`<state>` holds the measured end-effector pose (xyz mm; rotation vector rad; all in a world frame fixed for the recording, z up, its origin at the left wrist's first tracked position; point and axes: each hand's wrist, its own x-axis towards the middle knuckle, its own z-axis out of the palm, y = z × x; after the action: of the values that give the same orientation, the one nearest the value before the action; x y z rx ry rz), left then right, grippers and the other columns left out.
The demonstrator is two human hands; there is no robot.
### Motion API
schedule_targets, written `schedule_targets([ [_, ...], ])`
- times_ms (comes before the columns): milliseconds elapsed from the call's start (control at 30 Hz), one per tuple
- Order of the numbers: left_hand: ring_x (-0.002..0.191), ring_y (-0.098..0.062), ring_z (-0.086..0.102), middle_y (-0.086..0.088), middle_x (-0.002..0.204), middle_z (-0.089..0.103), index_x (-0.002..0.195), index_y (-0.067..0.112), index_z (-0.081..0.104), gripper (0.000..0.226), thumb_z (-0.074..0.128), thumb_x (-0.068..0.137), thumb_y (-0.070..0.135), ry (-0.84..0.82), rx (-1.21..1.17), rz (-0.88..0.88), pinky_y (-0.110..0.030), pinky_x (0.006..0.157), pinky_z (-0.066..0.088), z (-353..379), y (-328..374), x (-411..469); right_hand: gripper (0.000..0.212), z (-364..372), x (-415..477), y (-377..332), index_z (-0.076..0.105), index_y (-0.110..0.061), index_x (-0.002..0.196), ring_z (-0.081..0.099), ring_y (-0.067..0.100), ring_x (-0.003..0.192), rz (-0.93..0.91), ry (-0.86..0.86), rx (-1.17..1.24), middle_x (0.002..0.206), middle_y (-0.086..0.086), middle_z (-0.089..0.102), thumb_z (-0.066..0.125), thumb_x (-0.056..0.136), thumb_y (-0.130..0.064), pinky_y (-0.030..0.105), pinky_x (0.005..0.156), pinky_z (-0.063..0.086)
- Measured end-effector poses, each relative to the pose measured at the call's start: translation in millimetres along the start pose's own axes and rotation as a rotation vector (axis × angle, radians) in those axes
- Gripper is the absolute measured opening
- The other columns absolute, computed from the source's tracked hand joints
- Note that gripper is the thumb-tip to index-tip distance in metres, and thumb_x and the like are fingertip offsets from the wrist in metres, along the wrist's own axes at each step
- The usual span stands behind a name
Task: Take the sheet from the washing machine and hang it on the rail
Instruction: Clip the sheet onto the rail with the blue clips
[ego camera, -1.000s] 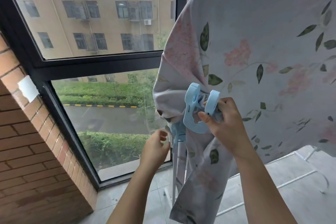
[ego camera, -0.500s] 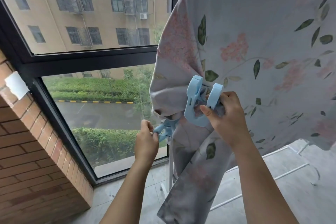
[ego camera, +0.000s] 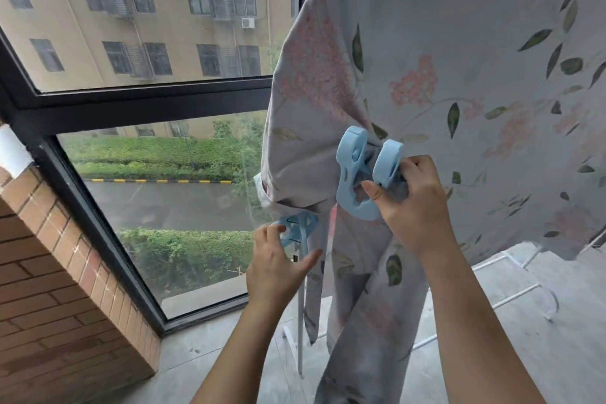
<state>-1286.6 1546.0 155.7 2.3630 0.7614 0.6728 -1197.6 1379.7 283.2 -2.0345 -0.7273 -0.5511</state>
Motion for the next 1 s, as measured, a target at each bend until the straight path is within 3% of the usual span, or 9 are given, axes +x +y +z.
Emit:
schedule_targets([
  [67,0.097,-0.019,0.051,0.003,0.115,0.039,0.118,0.020,0.041,0.067,0.069,0.068,0.057,0.029,0.020,-0.043,-0.034,0.068,0.046,6.1,5.0,-2.7,0.038,3.4,-3.0,-1.0,0.062,-0.008,0.105,0.047,0.010,0.082,0.003,-0.011,0.010,0.100,-0.001,0.042,0.076,0.075,-0.027,-0.004,0.070,0.034],
  [167,0.092,-0.026,0.056,-0.002,0.111,0.047,0.114,0.016,0.047,0.056,0.073,0.071,0.040,0.099,-0.039,-0.071,-0.030,0.066,0.040,7.6,11.5,-4.1,0.038,6.4,-6.5,-1.5,0.062,-0.008,0.105,0.048,0.010,0.084,0.004,-0.014,0.038,0.101,0.000,0.043,0.075,0.075,-0.028,-0.001,0.072,0.035],
  [367,0.083,-0.026,0.059,-0.005,0.099,0.060,0.105,0.011,0.057,0.030,0.069,0.079,0.021,0.223,-0.102,0.041,-0.028,0.065,0.037,-13.6,24.2,-9.0,0.038,13.6,-11.1,-3.7,0.060,-0.008,0.107,0.048,0.006,0.083,0.057,-0.034,0.136,0.102,0.001,0.043,0.072,0.078,-0.029,-0.002,0.074,0.038],
  [467,0.081,-0.025,0.060,-0.005,0.097,0.063,0.103,0.010,0.059,0.027,0.070,0.079,0.016,0.292,-0.122,0.086,-0.026,0.065,0.037,-36.1,30.6,-5.0,0.039,17.3,-10.8,-9.8,0.061,-0.009,0.106,0.052,0.005,0.090,0.096,-0.023,0.303,0.103,0.003,0.047,0.068,0.077,-0.036,0.006,0.078,0.043],
  [567,0.081,-0.023,0.059,-0.004,0.094,0.063,0.099,0.011,0.059,0.027,0.072,0.076,0.013,0.358,-0.129,0.133,-0.021,0.065,0.035,-63.9,33.7,-1.3,0.030,20.0,-9.8,-18.0,0.057,-0.028,0.100,0.057,0.014,0.097,0.105,-0.020,0.504,0.106,0.009,0.054,0.065,0.076,-0.043,0.022,0.085,0.051],
  [733,0.077,-0.011,0.053,0.007,0.091,0.059,0.100,0.014,0.059,0.029,0.075,0.075,0.015,0.411,-0.160,0.167,-0.015,0.065,0.035,-115.1,31.0,-7.1,0.027,26.5,-6.2,-39.6,0.063,-0.021,0.101,0.061,0.012,0.094,0.099,-0.053,0.820,0.103,0.005,0.065,0.070,0.080,-0.035,0.016,0.078,0.048],
  [867,0.074,-0.015,0.057,0.004,0.086,0.060,0.100,0.019,0.058,0.029,0.074,0.076,0.020,0.508,-0.168,0.062,-0.026,0.061,0.042,-150.2,7.2,-16.3,0.026,40.2,-8.0,-56.7,0.067,-0.018,0.097,0.060,-0.001,0.069,0.120,-0.255,1.037,0.079,-0.010,0.067,0.069,0.078,-0.034,0.012,0.062,0.047],
  [1000,0.068,-0.014,0.057,0.002,0.085,0.061,0.102,0.021,0.057,0.028,0.073,0.078,0.022,0.605,-0.195,-0.074,-0.026,0.060,0.042,-179.4,-20.8,-18.4,0.050,64.7,-16.8,-72.9,0.069,-0.024,0.096,0.062,0.014,0.093,0.108,-0.583,1.034,0.097,-0.002,0.068,0.075,0.061,-0.060,0.032,0.083,0.050],
])
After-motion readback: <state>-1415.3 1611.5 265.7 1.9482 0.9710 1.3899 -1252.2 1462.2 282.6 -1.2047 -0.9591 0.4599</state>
